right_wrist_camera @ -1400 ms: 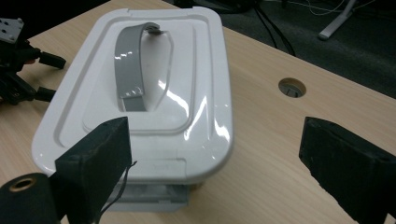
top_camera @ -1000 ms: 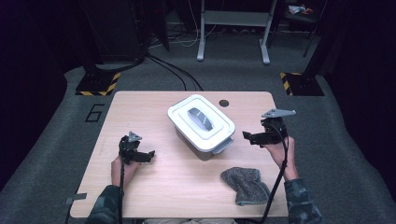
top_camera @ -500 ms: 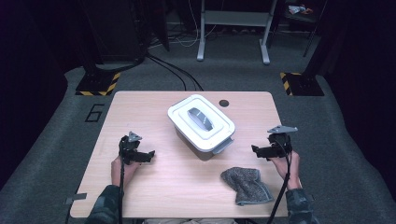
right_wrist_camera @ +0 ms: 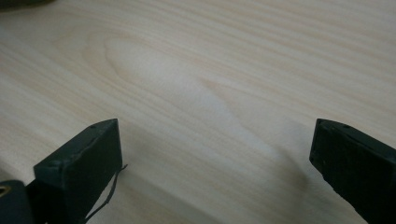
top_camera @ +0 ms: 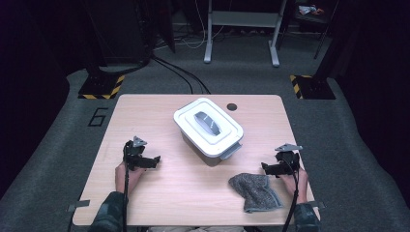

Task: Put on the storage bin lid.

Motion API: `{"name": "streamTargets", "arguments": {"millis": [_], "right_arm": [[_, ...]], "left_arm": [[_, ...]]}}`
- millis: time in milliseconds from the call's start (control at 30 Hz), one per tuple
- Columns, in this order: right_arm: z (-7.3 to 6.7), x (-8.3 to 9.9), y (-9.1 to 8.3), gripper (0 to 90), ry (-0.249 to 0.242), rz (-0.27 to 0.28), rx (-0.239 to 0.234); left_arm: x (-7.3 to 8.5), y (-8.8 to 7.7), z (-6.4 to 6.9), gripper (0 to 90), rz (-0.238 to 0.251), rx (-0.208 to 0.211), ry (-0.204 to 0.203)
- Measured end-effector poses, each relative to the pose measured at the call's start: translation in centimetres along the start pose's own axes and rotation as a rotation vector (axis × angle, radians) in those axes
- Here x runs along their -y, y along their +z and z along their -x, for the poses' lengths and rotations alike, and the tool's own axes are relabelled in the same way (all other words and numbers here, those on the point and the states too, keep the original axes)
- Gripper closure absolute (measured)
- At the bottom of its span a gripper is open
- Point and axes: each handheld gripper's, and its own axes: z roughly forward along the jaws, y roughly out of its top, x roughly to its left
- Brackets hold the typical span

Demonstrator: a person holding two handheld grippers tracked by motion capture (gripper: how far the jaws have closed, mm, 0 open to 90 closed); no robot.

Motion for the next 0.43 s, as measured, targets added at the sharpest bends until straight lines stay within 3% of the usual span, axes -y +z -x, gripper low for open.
{"name": "streamTargets", "arguments": {"millis": [67,200,433], "right_arm": [[0.12,0.41,0.3,0.0,0.012,-0.011,-0.031],[0.41,0.94,0.35,0.0,0.004,0.03,-0.046],[0.44,1.02,0.3,0.0,0.003,0.034,-0.042]], "left_arm": [[0.0,0.0,0.01,0.1,0.0,0.0,-0.001],[0.0,0.0,0.0,0.1,-0.001,0.0,0.0],[0.0,0.0,0.01,0.1,0.0,0.0,-0.001]]}}
